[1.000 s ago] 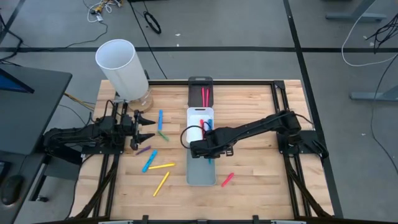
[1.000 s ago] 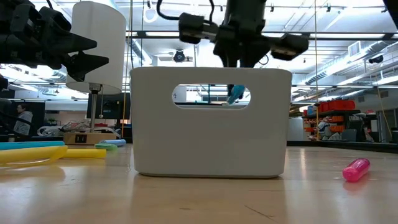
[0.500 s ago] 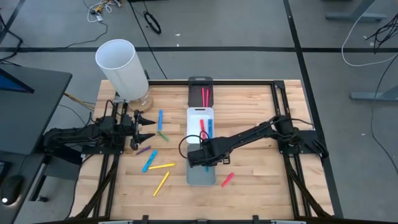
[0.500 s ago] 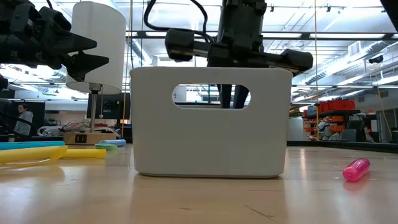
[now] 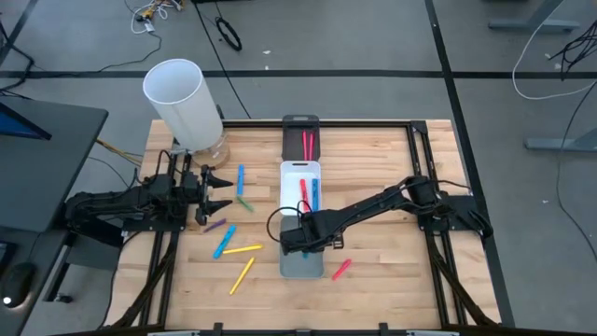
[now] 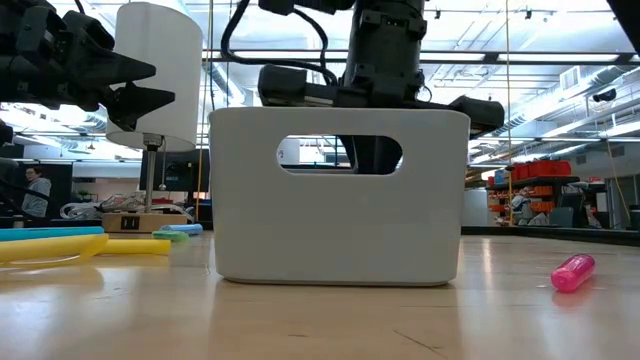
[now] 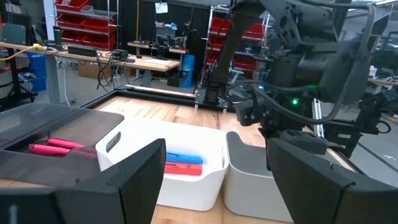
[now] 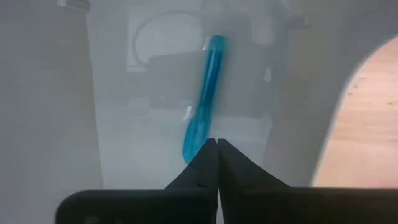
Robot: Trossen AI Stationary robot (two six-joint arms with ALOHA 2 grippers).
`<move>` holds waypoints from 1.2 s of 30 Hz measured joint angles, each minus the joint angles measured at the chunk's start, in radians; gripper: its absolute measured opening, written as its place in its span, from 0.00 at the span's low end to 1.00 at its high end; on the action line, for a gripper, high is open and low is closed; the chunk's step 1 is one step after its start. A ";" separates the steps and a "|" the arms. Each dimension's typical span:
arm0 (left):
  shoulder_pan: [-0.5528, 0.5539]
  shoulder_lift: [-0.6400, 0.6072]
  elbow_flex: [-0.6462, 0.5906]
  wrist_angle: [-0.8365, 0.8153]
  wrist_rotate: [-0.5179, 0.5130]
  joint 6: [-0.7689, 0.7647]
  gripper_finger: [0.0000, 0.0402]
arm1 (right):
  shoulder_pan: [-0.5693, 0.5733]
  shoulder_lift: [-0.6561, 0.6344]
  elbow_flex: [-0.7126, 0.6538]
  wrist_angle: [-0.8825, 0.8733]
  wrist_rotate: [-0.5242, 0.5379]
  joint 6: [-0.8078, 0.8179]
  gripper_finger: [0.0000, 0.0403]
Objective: Pick & Place Markers
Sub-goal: Put the pink pen into the gray bin
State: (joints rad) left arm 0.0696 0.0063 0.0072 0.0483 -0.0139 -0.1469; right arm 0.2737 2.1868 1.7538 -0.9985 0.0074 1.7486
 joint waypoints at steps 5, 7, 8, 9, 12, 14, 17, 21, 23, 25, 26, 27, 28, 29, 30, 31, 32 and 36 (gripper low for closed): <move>0.000 0.000 0.000 0.000 0.000 0.000 0.72 | 0.000 0.000 0.000 -0.013 0.000 -0.007 0.01; 0.000 0.000 0.000 0.000 0.000 0.000 0.72 | 0.000 0.000 0.000 -0.015 0.002 -0.007 0.03; 0.000 0.000 0.000 0.000 0.000 0.000 0.72 | 0.000 0.000 0.000 -0.020 0.002 -0.007 0.04; 0.000 0.000 0.000 0.000 0.000 0.000 0.72 | 0.000 0.000 0.000 -0.028 0.003 -0.010 0.06; 0.000 0.000 0.000 0.000 0.000 0.000 0.72 | 0.004 0.000 0.000 -0.037 0.011 -0.060 0.11; 0.000 0.000 0.000 0.000 0.000 0.000 0.72 | 0.009 -0.003 0.000 -0.043 0.011 -0.103 0.17; 0.000 0.000 0.000 0.000 0.000 0.000 0.72 | 0.016 -0.027 0.000 -0.071 0.023 -0.182 0.28; 0.000 0.000 0.000 0.000 0.000 0.000 0.72 | 0.023 -0.057 0.000 -0.098 0.084 -0.330 0.45; 0.000 0.000 0.000 0.000 0.000 0.000 0.72 | 0.028 -0.061 0.000 -0.098 0.112 -0.446 0.53; 0.000 0.000 0.000 0.000 0.000 0.000 0.72 | 0.032 -0.067 0.000 -0.102 0.124 -0.578 0.60; 0.000 0.000 0.000 0.000 0.000 0.000 0.72 | 0.035 -0.070 0.000 -0.101 0.128 -0.635 0.62; 0.000 0.000 0.000 0.000 0.000 0.000 0.72 | 0.036 -0.072 0.000 -0.098 0.132 -0.689 0.65; 0.000 0.000 0.000 0.000 0.000 0.000 0.72 | 0.038 -0.075 0.000 -0.098 0.135 -0.737 0.67; 0.000 0.000 0.000 0.000 0.000 0.000 0.72 | 0.040 -0.077 0.000 -0.101 0.134 -0.785 0.68; 0.000 0.000 0.000 0.000 0.000 0.000 0.72 | 0.040 -0.083 0.000 -0.100 0.134 -0.831 0.70; 0.000 0.000 0.000 0.000 0.000 0.000 0.72 | 0.040 -0.089 0.000 -0.100 0.134 -0.875 0.71; 0.000 0.000 0.000 0.000 0.000 0.000 0.72 | 0.041 -0.096 0.000 -0.099 0.136 -0.924 0.71; 0.000 0.000 0.000 0.000 0.000 0.000 0.72 | 0.042 -0.129 0.000 -0.101 0.146 -1.137 0.72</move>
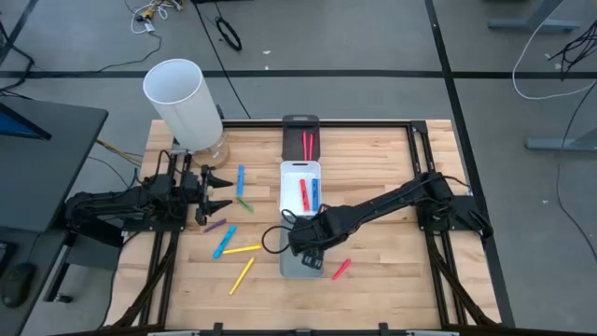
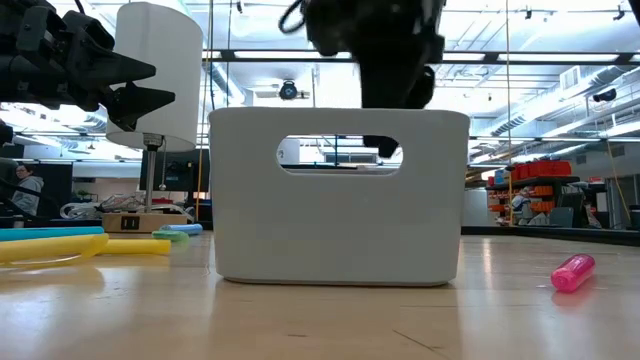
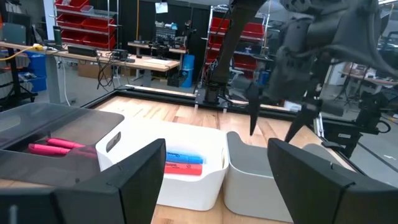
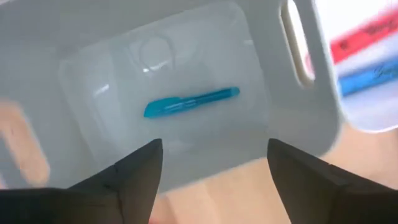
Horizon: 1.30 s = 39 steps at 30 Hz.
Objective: Pick & Place Markers
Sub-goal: Put the pink pen into the gray bin
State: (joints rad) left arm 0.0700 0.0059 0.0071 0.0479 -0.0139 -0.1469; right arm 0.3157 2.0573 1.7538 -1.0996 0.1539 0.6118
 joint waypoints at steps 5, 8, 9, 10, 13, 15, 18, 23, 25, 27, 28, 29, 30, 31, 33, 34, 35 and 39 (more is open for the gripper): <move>0.000 0.000 0.000 0.000 0.000 0.000 0.72 | 0.008 -0.035 0.000 -0.003 -0.002 -0.305 0.70; 0.000 0.000 0.000 0.000 0.000 0.000 0.72 | 0.013 -0.054 0.000 0.000 -0.004 -0.486 0.70; 0.000 0.000 0.000 0.000 0.000 0.000 0.72 | 0.013 -0.060 0.000 -0.001 -0.004 -0.531 0.69; 0.000 0.000 0.000 0.000 0.000 0.000 0.72 | 0.013 -0.063 0.000 -0.001 -0.004 -0.571 0.69; 0.000 0.000 0.000 0.000 0.000 0.000 0.72 | 0.013 -0.075 0.000 -0.002 -0.014 -0.618 0.69; 0.000 0.000 0.000 0.000 0.000 0.000 0.72 | 0.013 -0.085 0.000 0.000 -0.043 -0.630 0.69; 0.000 0.000 0.000 0.000 0.000 0.000 0.72 | 0.015 -0.096 0.000 -0.002 -0.091 -0.687 0.69; 0.000 0.000 0.000 0.000 0.000 0.000 0.72 | 0.036 -0.102 0.000 -0.027 -0.119 -0.805 0.69; 0.000 0.000 0.000 0.000 0.000 0.000 0.72 | 0.046 -0.104 0.000 -0.035 -0.119 -0.849 0.69; 0.000 0.000 0.000 0.000 0.000 0.000 0.72 | 0.057 -0.103 0.000 -0.058 -0.119 -0.877 0.69; 0.000 0.000 0.000 0.000 0.000 0.000 0.72 | 0.064 -0.103 0.000 -0.063 -0.119 -0.886 0.69; 0.000 0.000 0.000 0.000 0.000 0.000 0.72 | 0.071 -0.103 0.000 -0.067 -0.119 -0.894 0.69; 0.000 0.000 0.000 0.000 0.000 0.000 0.72 | 0.078 -0.103 0.000 -0.073 -0.118 -0.899 0.69; 0.000 0.000 0.000 0.000 0.000 0.000 0.72 | 0.085 -0.103 0.000 -0.079 -0.119 -0.902 0.69; 0.000 0.000 0.000 0.000 0.000 0.000 0.72 | 0.099 -0.103 0.000 -0.090 -0.119 -0.909 0.69; 0.000 0.000 0.000 0.000 0.000 0.000 0.72 | 0.106 -0.103 0.000 -0.102 -0.119 -0.909 0.69; 0.000 0.000 0.000 0.000 0.000 0.000 0.72 | 0.113 -0.103 0.000 -0.112 -0.119 -0.909 0.69; 0.000 0.000 0.000 0.000 0.000 0.000 0.72 | 0.137 -0.103 0.000 -0.132 -0.119 -0.910 0.69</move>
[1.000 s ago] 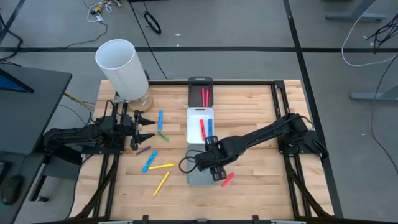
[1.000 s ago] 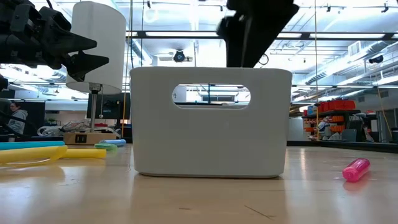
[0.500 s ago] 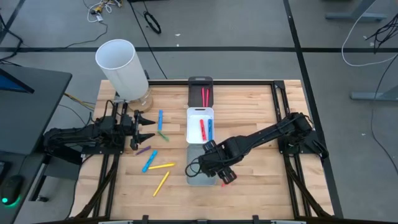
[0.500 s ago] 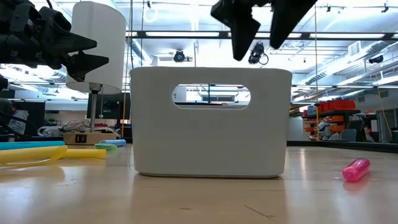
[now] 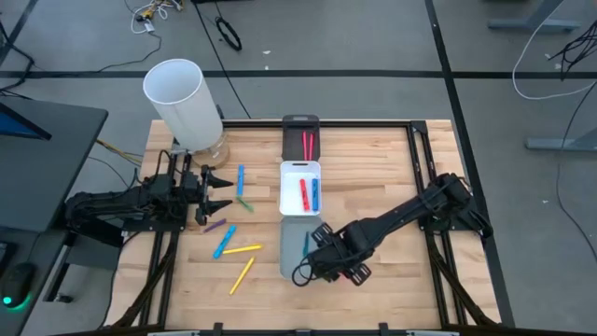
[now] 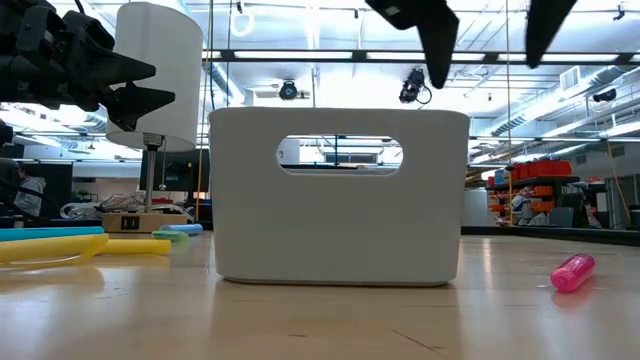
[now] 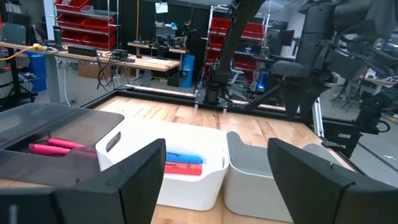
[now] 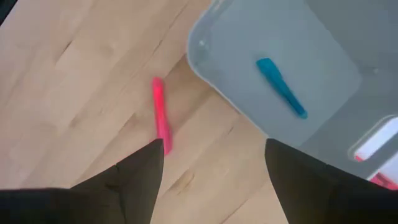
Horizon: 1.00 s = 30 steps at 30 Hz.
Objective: Pick & Place Markers
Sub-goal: Put the pink pen into the gray bin
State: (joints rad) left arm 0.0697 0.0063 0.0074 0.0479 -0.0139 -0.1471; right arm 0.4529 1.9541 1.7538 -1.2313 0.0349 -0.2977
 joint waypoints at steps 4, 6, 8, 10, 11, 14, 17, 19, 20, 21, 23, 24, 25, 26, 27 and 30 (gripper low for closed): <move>0.000 0.000 0.000 0.000 0.000 0.000 0.72 | 0.023 0.000 0.000 -0.001 0.001 -0.022 0.69; 0.000 0.000 0.000 0.000 0.000 0.000 0.72 | 0.035 0.000 0.000 0.000 0.001 -0.042 0.69; 0.000 0.000 0.000 0.000 0.000 0.000 0.72 | 0.048 0.001 0.000 0.000 0.001 -0.062 0.69; 0.000 0.000 0.000 0.000 0.000 0.000 0.72 | 0.057 0.001 0.000 0.000 0.001 -0.069 0.69; 0.000 0.000 0.000 0.000 0.000 0.000 0.72 | 0.060 0.001 0.000 0.000 0.000 -0.070 0.69; 0.000 0.000 0.000 0.000 0.000 0.000 0.72 | 0.069 0.001 -0.007 0.005 0.000 -0.045 0.69; 0.000 0.000 0.000 0.000 0.000 0.000 0.72 | 0.073 0.002 -0.043 0.011 0.001 -0.015 0.69; 0.000 0.000 0.000 0.000 0.000 0.000 0.72 | 0.073 0.002 -0.075 0.030 0.001 -0.007 0.69; 0.000 0.000 0.000 0.000 0.000 0.000 0.72 | 0.073 0.002 -0.090 0.035 0.001 -0.005 0.69; 0.000 0.000 0.000 0.000 0.000 0.000 0.72 | 0.073 0.002 -0.105 0.039 0.001 -0.005 0.69; 0.000 0.000 0.000 0.000 0.000 0.000 0.72 | 0.076 0.002 -0.130 0.079 0.001 -0.005 0.69; 0.000 0.000 0.000 0.000 0.000 0.000 0.72 | 0.076 0.002 -0.146 0.109 0.001 -0.005 0.69; 0.000 0.000 0.000 0.000 0.000 0.000 0.72 | 0.076 0.002 -0.161 0.131 0.000 -0.005 0.69; 0.000 0.000 0.000 0.000 0.000 0.000 0.72 | 0.077 0.002 -0.174 0.141 -0.001 0.000 0.69; 0.000 0.000 0.000 0.000 0.000 0.000 0.72 | 0.078 0.002 -0.186 0.155 -0.002 0.002 0.69; 0.000 0.000 0.000 0.000 0.000 0.000 0.72 | 0.079 0.002 -0.223 0.203 -0.002 0.004 0.69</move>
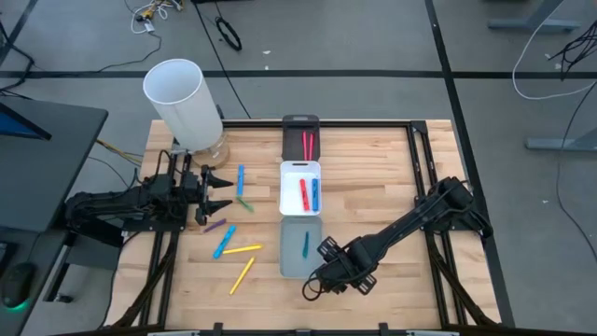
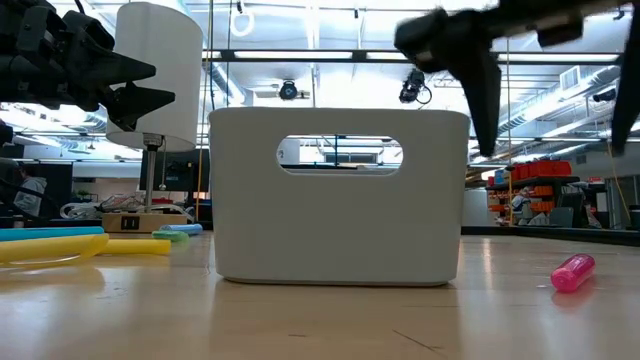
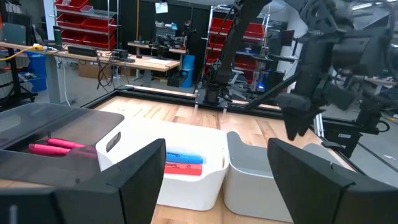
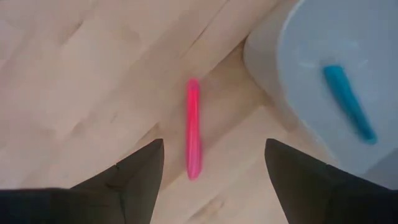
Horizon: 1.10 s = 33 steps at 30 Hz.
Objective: Pick & Place Markers
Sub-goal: Put the pink pen into the gray bin
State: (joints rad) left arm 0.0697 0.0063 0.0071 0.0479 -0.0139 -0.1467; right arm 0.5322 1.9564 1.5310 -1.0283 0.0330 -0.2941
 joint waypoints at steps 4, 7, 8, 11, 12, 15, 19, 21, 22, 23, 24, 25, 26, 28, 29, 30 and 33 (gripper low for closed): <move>0.000 0.000 0.000 0.000 0.000 0.000 0.72 | 0.006 0.000 -0.050 0.048 0.000 0.027 0.69; 0.000 0.000 0.000 0.000 0.000 0.000 0.72 | 0.011 0.000 -0.083 0.069 0.000 0.025 0.69; 0.000 0.000 0.000 0.000 0.000 0.000 0.72 | 0.012 0.000 -0.092 0.084 0.000 0.025 0.69; 0.000 0.000 0.000 0.000 0.000 0.000 0.72 | 0.012 0.000 -0.122 0.110 0.000 0.027 0.69; 0.000 0.000 0.000 0.000 0.000 0.000 0.72 | 0.012 0.000 -0.132 0.118 0.000 0.026 0.69; 0.000 0.000 0.000 0.000 0.000 0.000 0.72 | 0.012 0.000 -0.165 0.156 -0.005 0.024 0.69; 0.000 0.000 0.000 0.000 0.000 0.000 0.72 | 0.011 0.000 -0.204 0.214 -0.008 0.024 0.69; 0.000 0.000 0.000 0.000 0.000 0.000 0.72 | 0.011 0.005 -0.222 0.242 -0.008 0.024 0.69; 0.000 0.000 0.000 0.000 0.000 0.000 0.72 | 0.011 0.007 -0.229 0.252 -0.008 0.024 0.69; 0.000 0.000 0.000 0.000 0.000 0.000 0.72 | 0.011 0.007 -0.236 0.260 -0.010 0.024 0.69; 0.000 0.000 0.000 0.000 0.000 0.000 0.72 | 0.011 0.007 -0.241 0.271 -0.016 0.024 0.69; 0.000 0.000 0.000 0.000 0.000 0.000 0.72 | 0.011 0.007 -0.246 0.281 -0.019 0.023 0.69; 0.000 0.000 0.000 0.000 0.000 0.000 0.72 | 0.011 0.007 -0.252 0.284 -0.020 0.024 0.69; 0.000 0.000 0.000 0.000 0.000 0.000 0.72 | 0.011 0.007 -0.257 0.282 -0.022 0.024 0.69; 0.000 0.000 0.000 0.000 0.000 0.000 0.72 | 0.011 0.007 -0.259 0.283 -0.025 0.024 0.68; 0.000 0.000 0.000 0.000 0.000 0.000 0.72 | 0.011 0.007 -0.262 0.285 -0.029 0.024 0.67; 0.000 0.000 0.000 0.000 0.000 0.000 0.72 | 0.011 0.005 -0.277 0.301 -0.051 0.024 0.61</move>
State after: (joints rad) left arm 0.0700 0.0063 0.0074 0.0479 -0.0139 -0.1470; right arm 0.5433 1.9613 1.2542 -0.7276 -0.0178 -0.2703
